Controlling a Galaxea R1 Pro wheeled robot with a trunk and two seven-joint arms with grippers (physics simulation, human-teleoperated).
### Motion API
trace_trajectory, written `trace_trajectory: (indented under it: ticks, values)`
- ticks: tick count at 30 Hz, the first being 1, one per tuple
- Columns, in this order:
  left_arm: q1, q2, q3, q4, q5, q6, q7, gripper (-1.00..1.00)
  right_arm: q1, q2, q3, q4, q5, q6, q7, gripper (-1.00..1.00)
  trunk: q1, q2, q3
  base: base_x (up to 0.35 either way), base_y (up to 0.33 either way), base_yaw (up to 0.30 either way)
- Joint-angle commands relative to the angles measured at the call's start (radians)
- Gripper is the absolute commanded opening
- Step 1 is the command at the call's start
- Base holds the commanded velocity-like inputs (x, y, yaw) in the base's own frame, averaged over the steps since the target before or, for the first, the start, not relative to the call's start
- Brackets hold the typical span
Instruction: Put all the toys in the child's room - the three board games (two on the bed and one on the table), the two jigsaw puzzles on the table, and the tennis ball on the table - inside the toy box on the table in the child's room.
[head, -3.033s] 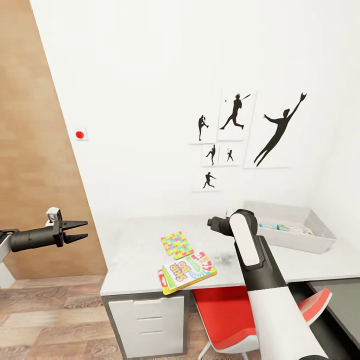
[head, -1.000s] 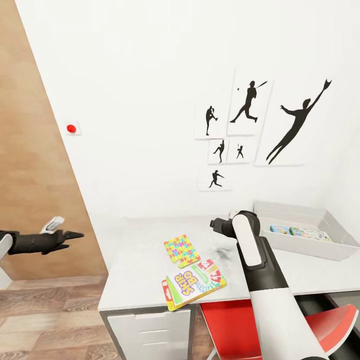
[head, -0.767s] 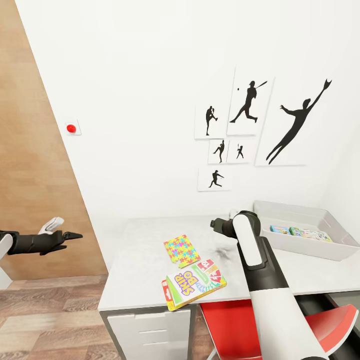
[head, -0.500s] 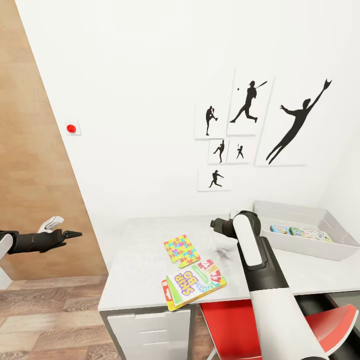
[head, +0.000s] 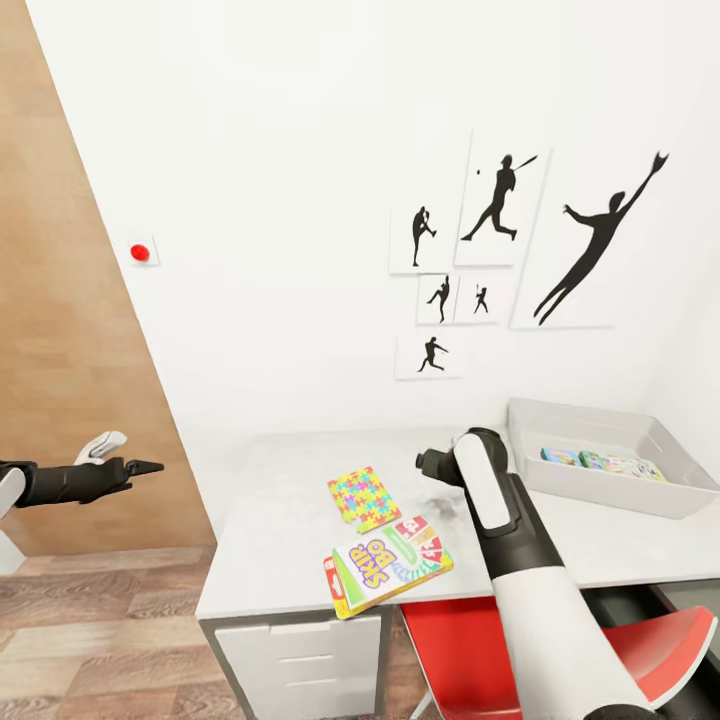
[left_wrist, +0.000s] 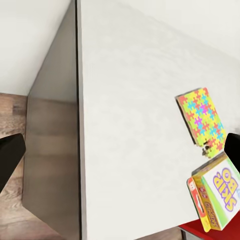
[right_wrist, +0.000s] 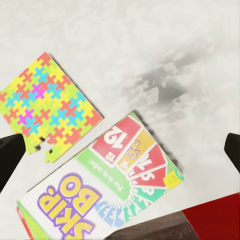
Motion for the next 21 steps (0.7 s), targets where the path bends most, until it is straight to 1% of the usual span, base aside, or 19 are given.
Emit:
trace_trajectory:
  ticks: [1, 7, 11, 14, 17, 19, 21]
  values:
    - [-0.001, 0.001, -0.004, 0.000, 0.005, 0.004, 0.000, 1.00, -0.005, 0.000, 0.001, 0.006, -0.009, 0.002, -0.011, 1.00, 0.001, -0.003, -0.004, 0.000, 0.000, 0.000]
    - [-0.002, 0.002, -0.003, 0.000, 0.005, 0.002, -0.003, 1.00, -0.042, 0.000, 0.000, 0.040, -0.010, 0.001, -0.011, 1.00, 0.001, -0.003, -0.014, 0.000, 0.000, 0.000]
    - [-0.002, 0.003, -0.003, 0.000, 0.005, 0.002, -0.008, 1.00, -0.084, 0.000, -0.001, 0.077, -0.010, 0.000, -0.012, 1.00, 0.001, -0.003, -0.020, 0.000, 0.000, 0.000]
    - [-0.002, 0.003, -0.003, 0.000, 0.005, 0.002, -0.010, 1.00, -0.100, 0.000, -0.001, 0.105, -0.010, -0.002, -0.014, 1.00, 0.001, -0.003, -0.025, 0.000, 0.000, 0.000]
    - [-0.002, 0.004, -0.002, 0.000, 0.005, 0.002, -0.010, 1.00, -0.106, 0.000, -0.002, 0.131, -0.010, -0.006, -0.015, 1.00, 0.001, -0.003, -0.030, 0.000, 0.000, 0.000]
    - [-0.002, 0.004, -0.001, 0.000, 0.005, 0.001, -0.010, 1.00, -0.109, 0.000, -0.003, 0.166, -0.010, -0.024, -0.016, 1.00, 0.001, -0.003, -0.034, 0.000, 0.000, 0.000]
    - [-0.002, 0.004, -0.001, 0.000, 0.005, 0.001, -0.011, 1.00, -0.109, 0.000, -0.004, 0.181, -0.010, -0.034, -0.016, 1.00, 0.001, -0.003, -0.037, 0.000, 0.000, 0.000]
